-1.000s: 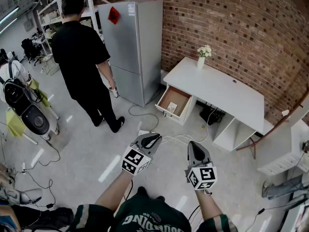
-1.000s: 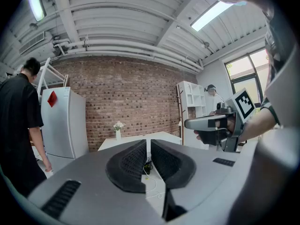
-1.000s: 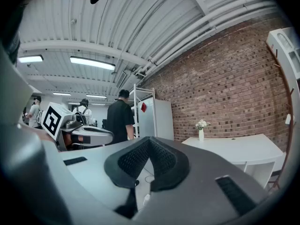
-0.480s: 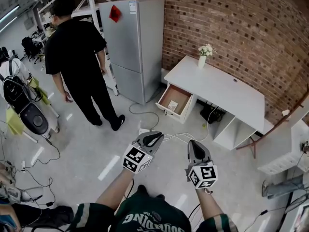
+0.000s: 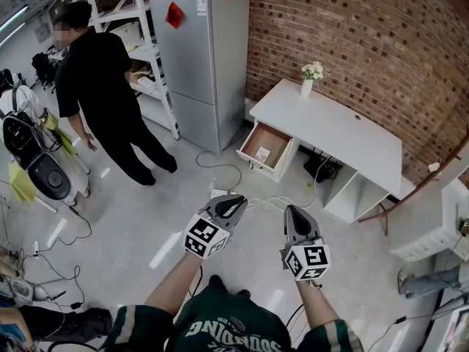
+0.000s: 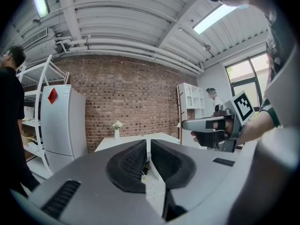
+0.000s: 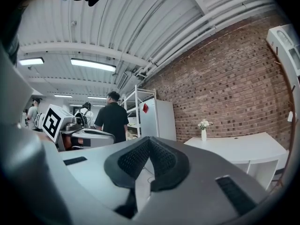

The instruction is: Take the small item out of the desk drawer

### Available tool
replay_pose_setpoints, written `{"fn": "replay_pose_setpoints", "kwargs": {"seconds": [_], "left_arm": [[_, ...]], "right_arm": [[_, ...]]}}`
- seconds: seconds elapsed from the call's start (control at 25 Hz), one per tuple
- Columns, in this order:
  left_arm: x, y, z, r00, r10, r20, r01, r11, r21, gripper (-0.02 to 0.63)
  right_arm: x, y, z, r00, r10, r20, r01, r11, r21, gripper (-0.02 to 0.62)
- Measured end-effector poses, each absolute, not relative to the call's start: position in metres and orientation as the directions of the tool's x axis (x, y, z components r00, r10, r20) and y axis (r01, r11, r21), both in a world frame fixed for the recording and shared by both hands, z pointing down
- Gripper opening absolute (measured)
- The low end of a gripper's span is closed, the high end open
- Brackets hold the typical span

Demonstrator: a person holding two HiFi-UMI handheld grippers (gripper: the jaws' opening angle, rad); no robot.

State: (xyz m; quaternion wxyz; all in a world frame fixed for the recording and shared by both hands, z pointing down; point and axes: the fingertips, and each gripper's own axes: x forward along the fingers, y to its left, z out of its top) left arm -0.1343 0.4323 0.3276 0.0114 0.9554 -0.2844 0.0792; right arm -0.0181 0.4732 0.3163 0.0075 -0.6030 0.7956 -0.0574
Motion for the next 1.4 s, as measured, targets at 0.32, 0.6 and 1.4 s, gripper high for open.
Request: {"fn": "replay_pose_setpoints", "kwargs": {"seconds": [0.32,0.6,1.4], "left_arm": [[-0.135,0.436,0.327,0.828,-0.537,0.162,-0.543,-0.84,-0.011,0.028],[-0.128,0.444,0.333,0.833,-0.523,0.18,-0.532,-0.847,0.001,0.017],[-0.133,0.404,0.343,0.83,-0.527,0.185,-0.541,-0.84,0.031,0.018]], "right_arm": [[-0.021,0.478,0.315,-0.281,-0.957,0.068,-0.957,0.275,-0.09,0.025],[-0.015,0.488,0.314,-0.281,-0.958,0.061,-0.957,0.275,-0.091,0.025],[-0.019,0.45,0.322,-0.285,-0.955,0.079,-0.957,0.278,-0.088,0.025]]}}
